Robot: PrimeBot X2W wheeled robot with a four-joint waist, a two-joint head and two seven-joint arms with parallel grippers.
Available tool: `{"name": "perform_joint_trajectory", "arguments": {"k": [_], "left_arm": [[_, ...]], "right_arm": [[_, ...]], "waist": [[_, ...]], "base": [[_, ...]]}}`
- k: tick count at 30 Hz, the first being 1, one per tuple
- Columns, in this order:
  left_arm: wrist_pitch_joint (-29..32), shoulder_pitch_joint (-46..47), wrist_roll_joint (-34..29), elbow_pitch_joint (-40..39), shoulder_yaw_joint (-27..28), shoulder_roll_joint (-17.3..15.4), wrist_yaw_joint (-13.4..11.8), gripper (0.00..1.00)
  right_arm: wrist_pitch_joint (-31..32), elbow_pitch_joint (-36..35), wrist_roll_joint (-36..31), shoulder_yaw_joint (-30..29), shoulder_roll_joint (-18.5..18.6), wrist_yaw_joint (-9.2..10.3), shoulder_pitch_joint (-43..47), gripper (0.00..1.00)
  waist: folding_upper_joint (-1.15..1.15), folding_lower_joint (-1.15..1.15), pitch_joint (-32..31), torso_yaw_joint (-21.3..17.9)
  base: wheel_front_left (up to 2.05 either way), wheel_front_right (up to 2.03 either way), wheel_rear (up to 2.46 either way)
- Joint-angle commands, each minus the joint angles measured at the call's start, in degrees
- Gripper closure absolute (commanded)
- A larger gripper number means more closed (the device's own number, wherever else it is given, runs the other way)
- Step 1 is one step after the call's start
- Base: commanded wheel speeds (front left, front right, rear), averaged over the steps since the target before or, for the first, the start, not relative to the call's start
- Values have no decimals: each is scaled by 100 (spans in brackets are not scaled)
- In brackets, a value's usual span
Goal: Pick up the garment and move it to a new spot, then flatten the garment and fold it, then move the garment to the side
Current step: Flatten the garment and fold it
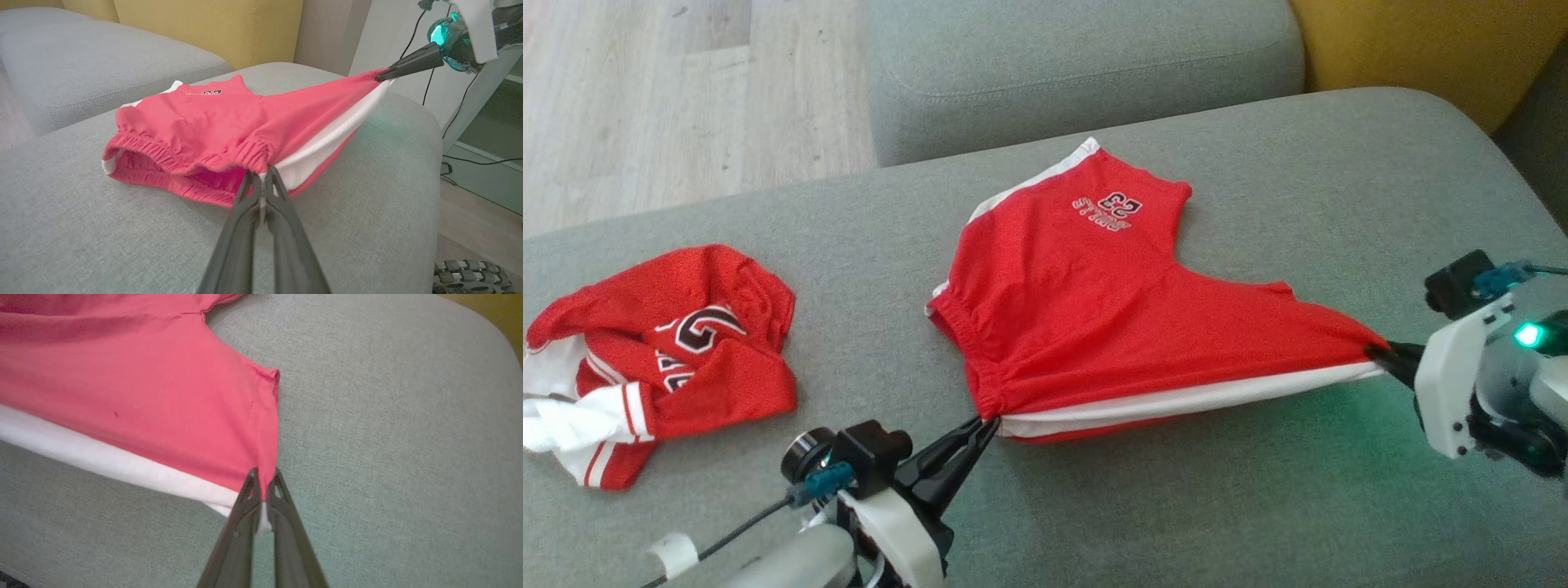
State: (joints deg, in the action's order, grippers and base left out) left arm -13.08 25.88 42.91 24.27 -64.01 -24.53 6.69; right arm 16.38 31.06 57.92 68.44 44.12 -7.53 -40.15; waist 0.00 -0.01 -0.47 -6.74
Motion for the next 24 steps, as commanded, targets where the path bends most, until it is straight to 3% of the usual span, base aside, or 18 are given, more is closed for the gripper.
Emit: {"name": "perform_joint_trajectory", "arguments": {"k": [1,12,24], "left_arm": [[9,180,62,-173,203,-223,-84,100],[-48,237,196,-579,519,-214,-448,100],[7,942,205,-438,826,-73,-552,100]], "right_arm": [[-89,-80,52,-88,251,4,25,100],[-1019,114,-186,-595,147,4,-97,100],[-1559,682,-1079,-1092,-362,4,-953,100]], "waist": [[0,1,-12,-14],[0,1,150,104],[0,1,810,508]], "base": [[0,0,0],[0,0,0],[0,0,0]]}}
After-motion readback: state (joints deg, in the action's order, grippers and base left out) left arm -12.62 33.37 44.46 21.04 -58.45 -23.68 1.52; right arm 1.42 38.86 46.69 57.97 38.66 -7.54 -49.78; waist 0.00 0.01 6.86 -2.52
